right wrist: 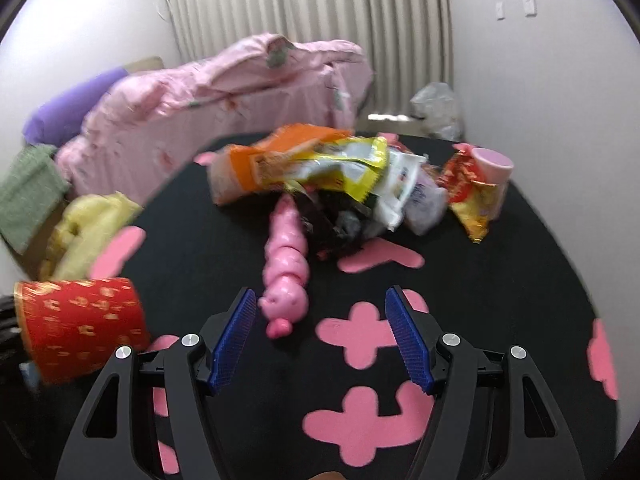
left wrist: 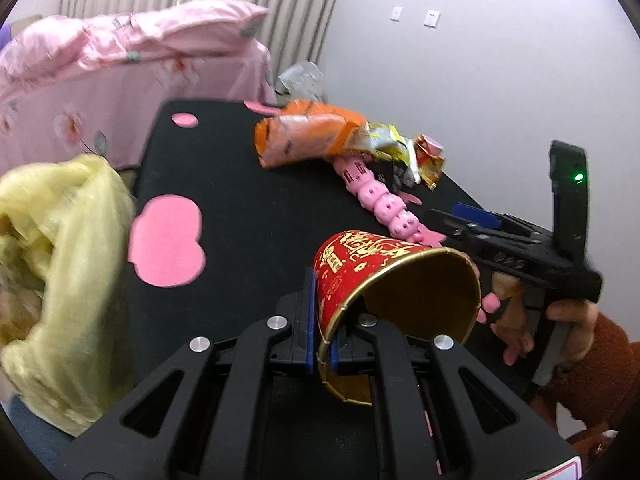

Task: Collect trash
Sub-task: 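Lift the red cup with the left tool while the right tool grasps the orange bag, then carry the red cup and orange bag to the yellow trash bag and release both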

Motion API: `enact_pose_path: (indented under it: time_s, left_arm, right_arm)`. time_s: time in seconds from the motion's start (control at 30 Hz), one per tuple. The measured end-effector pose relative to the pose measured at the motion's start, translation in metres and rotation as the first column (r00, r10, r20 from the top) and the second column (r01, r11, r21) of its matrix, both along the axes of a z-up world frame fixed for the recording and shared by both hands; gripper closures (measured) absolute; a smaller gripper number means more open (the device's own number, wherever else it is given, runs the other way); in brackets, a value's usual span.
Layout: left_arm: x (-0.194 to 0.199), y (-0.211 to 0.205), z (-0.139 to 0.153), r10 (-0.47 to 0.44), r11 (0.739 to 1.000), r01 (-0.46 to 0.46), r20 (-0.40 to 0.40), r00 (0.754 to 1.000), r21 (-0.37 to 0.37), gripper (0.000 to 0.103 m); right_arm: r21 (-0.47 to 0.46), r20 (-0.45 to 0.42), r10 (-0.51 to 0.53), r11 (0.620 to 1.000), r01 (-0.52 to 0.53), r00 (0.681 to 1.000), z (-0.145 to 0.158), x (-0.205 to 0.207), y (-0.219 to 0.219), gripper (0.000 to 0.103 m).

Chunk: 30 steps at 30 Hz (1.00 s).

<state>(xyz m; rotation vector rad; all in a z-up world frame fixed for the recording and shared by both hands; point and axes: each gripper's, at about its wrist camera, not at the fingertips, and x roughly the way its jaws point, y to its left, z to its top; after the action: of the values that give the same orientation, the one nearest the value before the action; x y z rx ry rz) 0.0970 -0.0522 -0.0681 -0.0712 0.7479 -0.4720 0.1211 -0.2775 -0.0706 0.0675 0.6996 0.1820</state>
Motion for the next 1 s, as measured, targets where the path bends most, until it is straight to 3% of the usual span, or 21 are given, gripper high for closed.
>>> enact_pose_path:
  time_s: [0.07,0.1,0.2,0.3,0.47,0.6,0.7,0.83,1.0]
  left_arm:
    - [0.000,0.010,0.014,0.017,0.998,-0.015,0.020,1.000,-0.053,0.099]
    - [0.001,0.014,0.017,0.027,0.997,-0.026,0.020,0.999,-0.069,0.099]
    - [0.006,0.025,0.027,0.067,0.993,-0.066,0.016,0.998,-0.096,0.100]
    - [0.010,0.030,0.036,0.087,0.991,-0.083,0.035,0.996,-0.103,0.100]
    - [0.026,0.025,0.042,0.099,0.992,-0.096,0.035,0.994,-0.079,0.100]
    - [0.039,0.023,0.038,0.091,0.992,-0.088,0.024,0.996,-0.090,0.100]
    - [0.048,0.025,0.031,0.105,0.991,-0.103,0.022,0.994,-0.087,0.100]
    - [0.054,0.032,0.014,0.120,0.987,-0.121,-0.013,0.993,-0.102,0.100]
    - [0.051,0.035,-0.006,0.104,0.986,-0.113,-0.076,0.992,-0.122,0.100]
  right_arm:
    - [-0.005,0.065,0.016,1.000,-0.016,0.998,0.014,0.004,0.003,0.039]
    - [-0.036,0.119,0.050,0.998,-0.046,0.992,0.026,0.011,0.009,0.039]
    - [-0.142,0.170,0.104,0.987,-0.080,0.980,0.051,0.042,0.029,0.039]
    - [-0.194,0.158,0.161,0.973,-0.129,0.974,0.064,0.087,0.043,0.039]
    - [-0.150,0.106,0.330,0.938,-0.313,0.938,0.069,0.126,0.056,0.039]
    - [-0.334,0.090,0.414,0.869,-0.364,0.906,0.044,0.116,0.092,0.040]
    - [-0.379,0.044,0.395,0.856,-0.351,0.917,0.022,0.128,0.101,0.059]
    - [-0.343,0.043,0.331,0.891,-0.297,0.943,0.006,0.136,0.092,0.085]
    - [-0.303,0.113,0.349,0.904,-0.302,0.930,0.011,0.107,0.086,0.091]
